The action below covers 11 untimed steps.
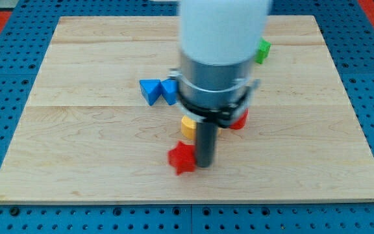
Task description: Point at the yellow heart
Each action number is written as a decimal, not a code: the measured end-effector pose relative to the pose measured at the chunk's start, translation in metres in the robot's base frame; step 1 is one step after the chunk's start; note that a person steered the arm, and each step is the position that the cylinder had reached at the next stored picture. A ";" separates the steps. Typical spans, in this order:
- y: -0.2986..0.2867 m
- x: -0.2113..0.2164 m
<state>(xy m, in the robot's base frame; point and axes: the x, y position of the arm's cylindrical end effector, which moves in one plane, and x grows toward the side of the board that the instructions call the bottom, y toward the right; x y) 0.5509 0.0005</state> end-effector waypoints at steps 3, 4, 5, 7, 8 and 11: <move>-0.160 -0.017; -0.107 -0.017; -0.041 -0.018; 0.010 -0.024; 0.010 -0.024; 0.010 -0.029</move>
